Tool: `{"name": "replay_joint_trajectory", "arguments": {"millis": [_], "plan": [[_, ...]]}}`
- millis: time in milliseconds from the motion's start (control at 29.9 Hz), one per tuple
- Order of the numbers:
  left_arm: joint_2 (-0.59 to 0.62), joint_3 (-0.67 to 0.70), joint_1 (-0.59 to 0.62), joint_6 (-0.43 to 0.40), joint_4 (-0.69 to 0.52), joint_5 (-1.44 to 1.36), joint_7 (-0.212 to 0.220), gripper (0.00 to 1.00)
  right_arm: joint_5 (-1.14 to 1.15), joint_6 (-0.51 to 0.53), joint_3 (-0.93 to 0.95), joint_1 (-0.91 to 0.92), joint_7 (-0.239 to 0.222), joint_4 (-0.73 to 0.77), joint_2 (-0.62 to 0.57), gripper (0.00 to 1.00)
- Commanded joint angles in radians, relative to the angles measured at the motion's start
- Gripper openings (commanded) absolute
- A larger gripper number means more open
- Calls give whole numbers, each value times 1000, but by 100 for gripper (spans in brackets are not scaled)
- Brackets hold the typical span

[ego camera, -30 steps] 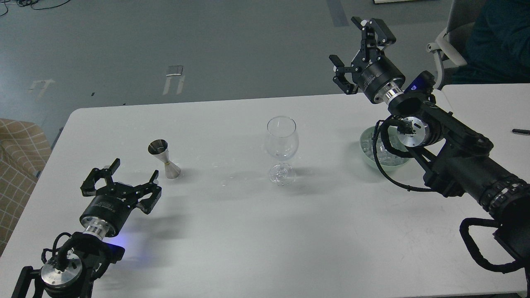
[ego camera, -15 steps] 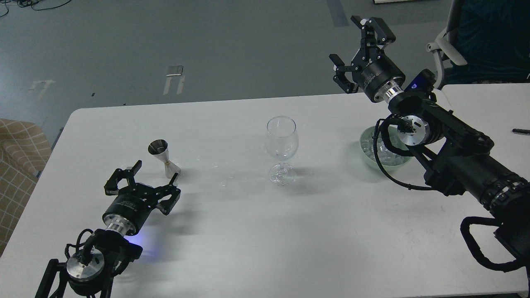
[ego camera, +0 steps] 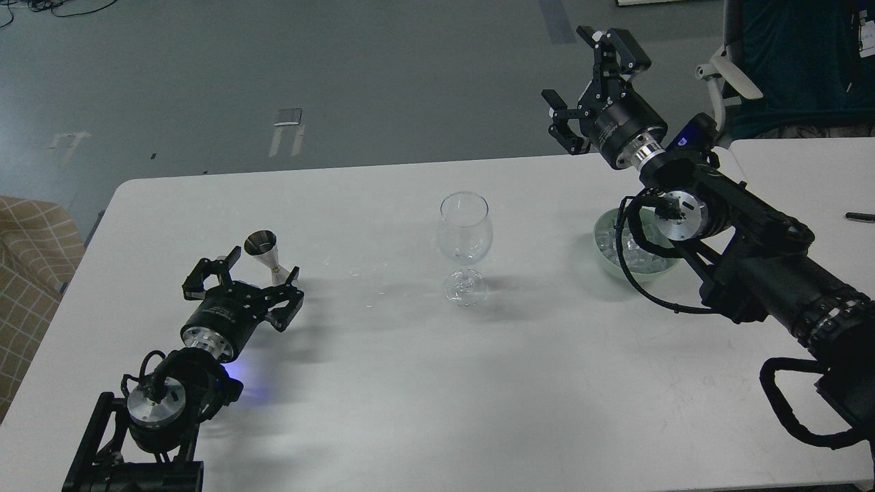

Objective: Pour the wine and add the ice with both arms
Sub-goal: 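Close the left gripper around the silver jigger, then lift the jigger with the left gripper toward the wine glass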

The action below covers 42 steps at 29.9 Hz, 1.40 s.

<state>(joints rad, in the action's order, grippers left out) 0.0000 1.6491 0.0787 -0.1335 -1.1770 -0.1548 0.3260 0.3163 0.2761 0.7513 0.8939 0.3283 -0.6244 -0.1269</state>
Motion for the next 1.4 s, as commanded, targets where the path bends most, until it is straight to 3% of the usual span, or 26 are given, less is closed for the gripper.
{"name": "replay_joint_trajectory", "arguments": {"millis": [0, 201, 669, 735, 903, 1237, 1370], "plan": [[0, -2, 30, 0, 39, 0, -1, 96, 1, 0, -1, 0, 0, 0, 1, 100], [0, -5, 55, 0, 68, 0, -2, 96, 1, 0, -1, 0, 0, -1, -2, 100], [0, -8, 113, 0, 155, -17, -18, 83, 21, 0, -6, -1, 3, -1, 0, 100], [0, -8, 115, -1, 166, -25, -42, 67, 21, 0, -6, -3, 3, -1, 1, 100], [0, -51, 119, -1, 174, -40, -100, 51, 23, 0, -6, -6, 3, 0, 1, 100], [0, -52, 118, -35, 172, -43, -102, 35, 23, 2, -6, -10, 3, -1, 1, 100], [0, -46, 118, -99, 174, -40, -100, 18, 23, 0, -6, -10, 5, -3, 1, 100]]}}
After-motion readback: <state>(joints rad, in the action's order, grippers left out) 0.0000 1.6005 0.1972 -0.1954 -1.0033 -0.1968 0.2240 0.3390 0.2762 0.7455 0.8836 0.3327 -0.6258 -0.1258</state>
